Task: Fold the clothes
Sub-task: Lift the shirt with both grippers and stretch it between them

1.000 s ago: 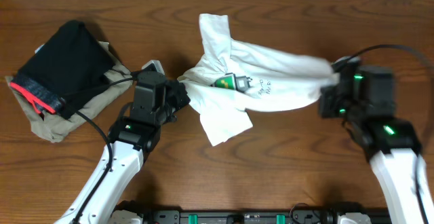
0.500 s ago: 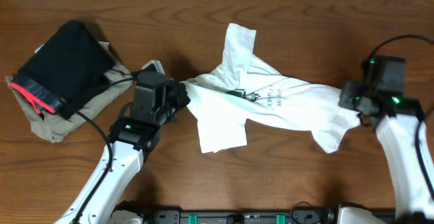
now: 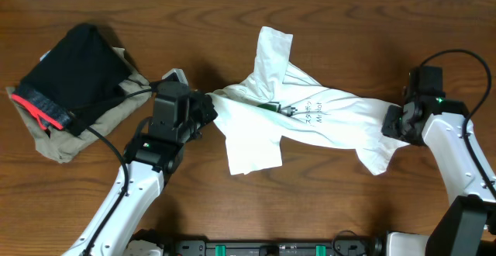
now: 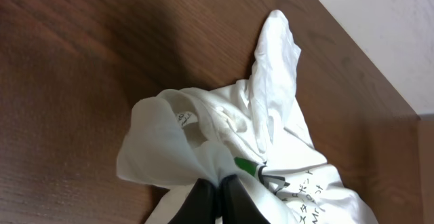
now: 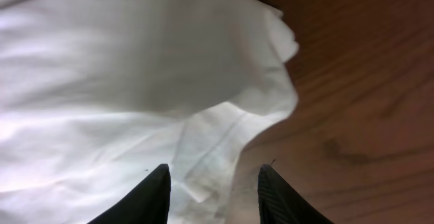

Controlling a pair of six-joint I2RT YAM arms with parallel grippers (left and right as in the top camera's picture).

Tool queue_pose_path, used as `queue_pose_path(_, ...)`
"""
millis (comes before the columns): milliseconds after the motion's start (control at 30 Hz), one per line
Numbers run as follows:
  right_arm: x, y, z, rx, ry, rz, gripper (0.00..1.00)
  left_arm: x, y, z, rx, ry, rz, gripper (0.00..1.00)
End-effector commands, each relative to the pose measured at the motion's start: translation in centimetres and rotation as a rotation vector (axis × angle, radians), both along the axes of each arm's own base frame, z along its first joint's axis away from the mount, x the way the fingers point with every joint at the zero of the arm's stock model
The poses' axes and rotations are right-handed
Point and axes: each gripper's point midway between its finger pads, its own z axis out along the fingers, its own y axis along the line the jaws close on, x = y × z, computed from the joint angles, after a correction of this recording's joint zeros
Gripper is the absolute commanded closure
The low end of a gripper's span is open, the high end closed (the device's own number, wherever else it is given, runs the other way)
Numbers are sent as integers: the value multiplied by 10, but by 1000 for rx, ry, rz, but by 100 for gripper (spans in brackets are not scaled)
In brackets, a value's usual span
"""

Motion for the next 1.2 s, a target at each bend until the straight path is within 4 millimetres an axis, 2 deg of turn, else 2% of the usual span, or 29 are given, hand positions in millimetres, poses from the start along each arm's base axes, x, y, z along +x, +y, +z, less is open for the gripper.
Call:
queue_pose_path(0,-14,-11,-13,-24,33,-62,61,2,2,2,17,-15,-3,93)
queue_pose_path(233,-21,-17,-37,-25,14,-71,61,2,2,3,16,-17,-3,93)
queue_pose_path(333,-21,-8,-42,21,10,-50,61,2,2,3,16,-17,-3,94)
queue_pose_path(500,-17,19,-44,162,-8,46,60,2,2,3,16,-17,-3,94)
queue_pose_path(700,-20,29,-45,211,4,85,59,2,2,3,16,-18,-3,94)
queue_pose_path(833,-30,31,-46,220,45,81,59,3,2,4,15,-21,-3,94)
queue_pose_path(1167,-28,22,-46,167,44,83,59,3,1,5,9,-23,-3,94)
